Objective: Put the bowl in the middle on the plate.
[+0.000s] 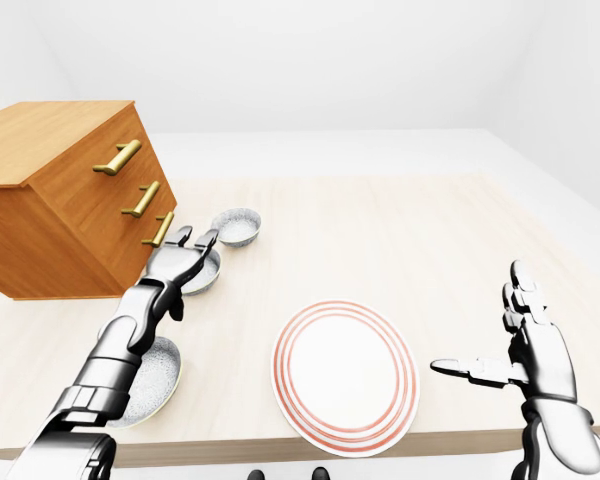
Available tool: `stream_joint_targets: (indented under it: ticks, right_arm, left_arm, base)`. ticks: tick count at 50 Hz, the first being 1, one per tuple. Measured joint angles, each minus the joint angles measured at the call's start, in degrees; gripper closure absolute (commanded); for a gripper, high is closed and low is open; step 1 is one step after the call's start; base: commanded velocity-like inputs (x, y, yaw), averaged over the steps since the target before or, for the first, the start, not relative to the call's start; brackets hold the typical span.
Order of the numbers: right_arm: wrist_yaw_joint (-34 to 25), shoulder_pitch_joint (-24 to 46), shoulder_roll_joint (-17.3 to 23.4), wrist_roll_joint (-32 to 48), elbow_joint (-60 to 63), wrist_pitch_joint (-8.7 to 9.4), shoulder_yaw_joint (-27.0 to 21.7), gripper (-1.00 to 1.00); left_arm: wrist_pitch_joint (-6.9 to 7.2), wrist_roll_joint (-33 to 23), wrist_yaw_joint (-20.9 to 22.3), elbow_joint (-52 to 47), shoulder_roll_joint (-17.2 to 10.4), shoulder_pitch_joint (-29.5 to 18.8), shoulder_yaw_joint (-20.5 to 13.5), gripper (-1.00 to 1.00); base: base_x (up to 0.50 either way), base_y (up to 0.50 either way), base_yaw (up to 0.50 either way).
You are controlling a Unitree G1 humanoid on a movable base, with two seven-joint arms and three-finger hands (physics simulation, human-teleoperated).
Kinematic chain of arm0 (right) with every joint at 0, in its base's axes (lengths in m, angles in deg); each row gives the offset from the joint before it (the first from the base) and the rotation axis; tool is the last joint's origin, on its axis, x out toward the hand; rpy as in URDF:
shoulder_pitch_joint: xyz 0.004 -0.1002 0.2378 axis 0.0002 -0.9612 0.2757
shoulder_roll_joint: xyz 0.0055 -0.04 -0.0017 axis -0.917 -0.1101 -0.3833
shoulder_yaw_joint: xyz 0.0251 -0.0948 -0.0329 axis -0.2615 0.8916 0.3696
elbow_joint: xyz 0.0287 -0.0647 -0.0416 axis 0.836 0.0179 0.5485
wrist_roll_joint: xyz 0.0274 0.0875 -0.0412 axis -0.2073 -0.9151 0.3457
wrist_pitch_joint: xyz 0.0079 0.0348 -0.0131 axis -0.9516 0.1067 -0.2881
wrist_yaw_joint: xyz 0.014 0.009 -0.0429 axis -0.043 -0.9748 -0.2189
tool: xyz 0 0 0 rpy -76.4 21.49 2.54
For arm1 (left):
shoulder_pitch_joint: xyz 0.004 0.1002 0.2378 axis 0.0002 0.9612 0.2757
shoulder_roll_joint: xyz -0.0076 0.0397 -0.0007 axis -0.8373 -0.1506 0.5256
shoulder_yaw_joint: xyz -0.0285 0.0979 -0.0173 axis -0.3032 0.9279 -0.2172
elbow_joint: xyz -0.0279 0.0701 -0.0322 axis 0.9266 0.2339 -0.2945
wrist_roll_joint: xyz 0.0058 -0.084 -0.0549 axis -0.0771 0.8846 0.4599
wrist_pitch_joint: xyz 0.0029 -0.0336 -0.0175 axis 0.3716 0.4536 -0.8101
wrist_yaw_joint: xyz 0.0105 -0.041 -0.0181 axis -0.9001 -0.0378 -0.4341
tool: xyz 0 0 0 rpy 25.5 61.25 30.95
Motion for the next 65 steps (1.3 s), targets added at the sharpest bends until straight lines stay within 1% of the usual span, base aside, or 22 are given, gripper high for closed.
stream_joint_targets:
  ticks: [25,46,65]
  right_arm:
    - [-0.3,-0.3,-0.4,0.4,1.3,0.0,-0.2,-1.0]
    - [-0.3,-0.2,-0.4,0.4,1.5,0.0,-0.2,-1.0]
    - [-0.5,-0.2,-0.4,0.6,1.4,0.0,-0.1,-1.0]
  left_arm:
    - [0.0,-1.7,-5.7,8.2,-0.1,-3.6,1.2,-1.0]
    - [0.0,-3.0,-11.7,19.5,0.8,-6.3,3.4,-1.0]
    - [0.0,-5.0,-13.6,22.2,1.4,-6.9,4.7,-1.0]
  base:
    - [0.0,0.0,0.0]
    - [0.0,0.0,0.0]
    - [0.0,0.0,0.0]
